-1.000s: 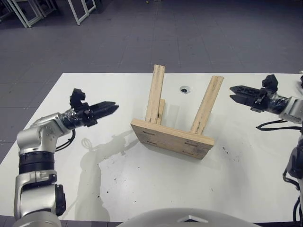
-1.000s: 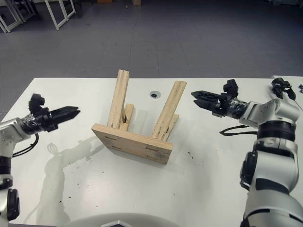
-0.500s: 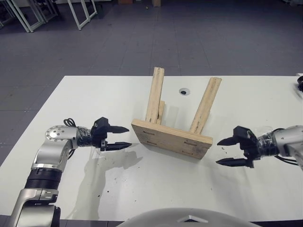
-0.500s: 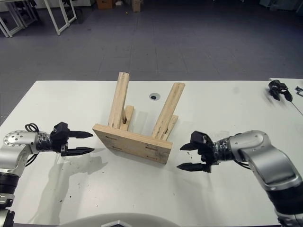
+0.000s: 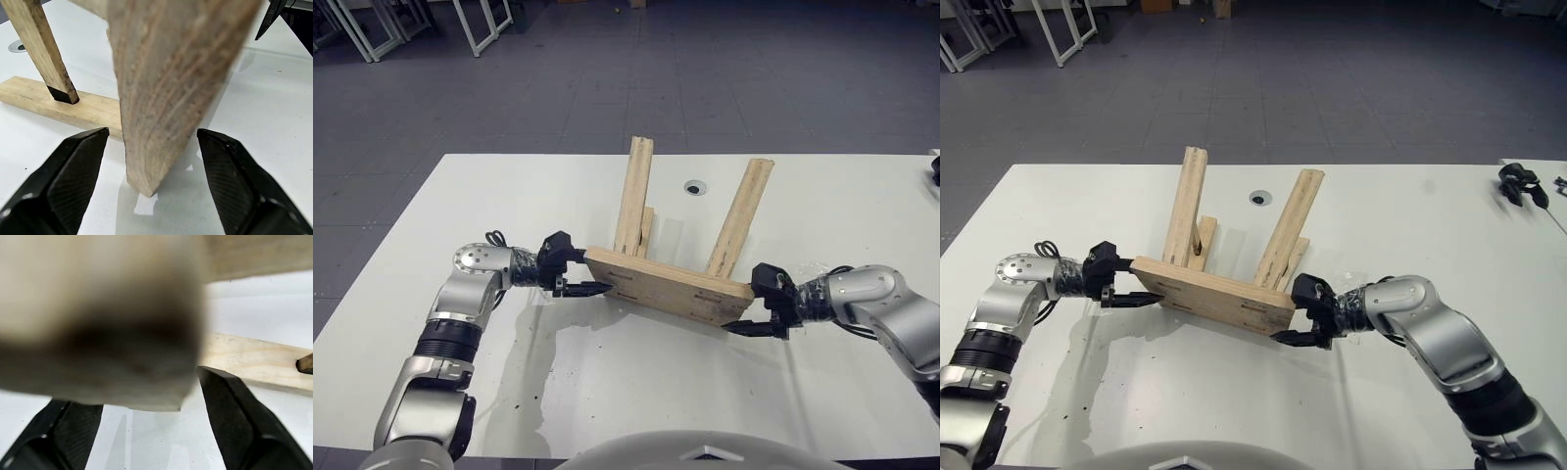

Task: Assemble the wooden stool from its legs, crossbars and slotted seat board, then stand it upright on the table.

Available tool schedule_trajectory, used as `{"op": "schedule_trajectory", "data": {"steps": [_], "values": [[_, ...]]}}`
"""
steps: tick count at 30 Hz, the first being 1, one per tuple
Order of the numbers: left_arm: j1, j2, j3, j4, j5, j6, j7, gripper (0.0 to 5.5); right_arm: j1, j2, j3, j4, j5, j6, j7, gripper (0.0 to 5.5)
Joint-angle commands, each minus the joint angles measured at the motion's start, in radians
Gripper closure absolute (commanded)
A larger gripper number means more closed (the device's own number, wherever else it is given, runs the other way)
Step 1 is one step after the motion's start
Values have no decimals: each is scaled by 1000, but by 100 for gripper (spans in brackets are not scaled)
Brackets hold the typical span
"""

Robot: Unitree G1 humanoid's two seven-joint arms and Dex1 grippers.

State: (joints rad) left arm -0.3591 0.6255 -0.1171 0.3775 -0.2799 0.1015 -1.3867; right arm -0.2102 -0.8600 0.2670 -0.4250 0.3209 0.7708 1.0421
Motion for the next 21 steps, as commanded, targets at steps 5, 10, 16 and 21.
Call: {"op": "schedule_trajectory", "data": {"steps": [5,10,16,21], "values": [[16,17,3,-84,-99,175,-90,325,-50,67,-27,151,57,-12,32,375],[15,97,97,-323,-323,504,-113,363,-181,76,-212,222,379,228,193,395],[-241,80,425,-272,-858,1166,243,359,-585,192,-478,629,689,828,27,407],[-490,-7,535,268,-760,1458,562,280,-774,370,-551,1047,682,844,-428,360]]}}
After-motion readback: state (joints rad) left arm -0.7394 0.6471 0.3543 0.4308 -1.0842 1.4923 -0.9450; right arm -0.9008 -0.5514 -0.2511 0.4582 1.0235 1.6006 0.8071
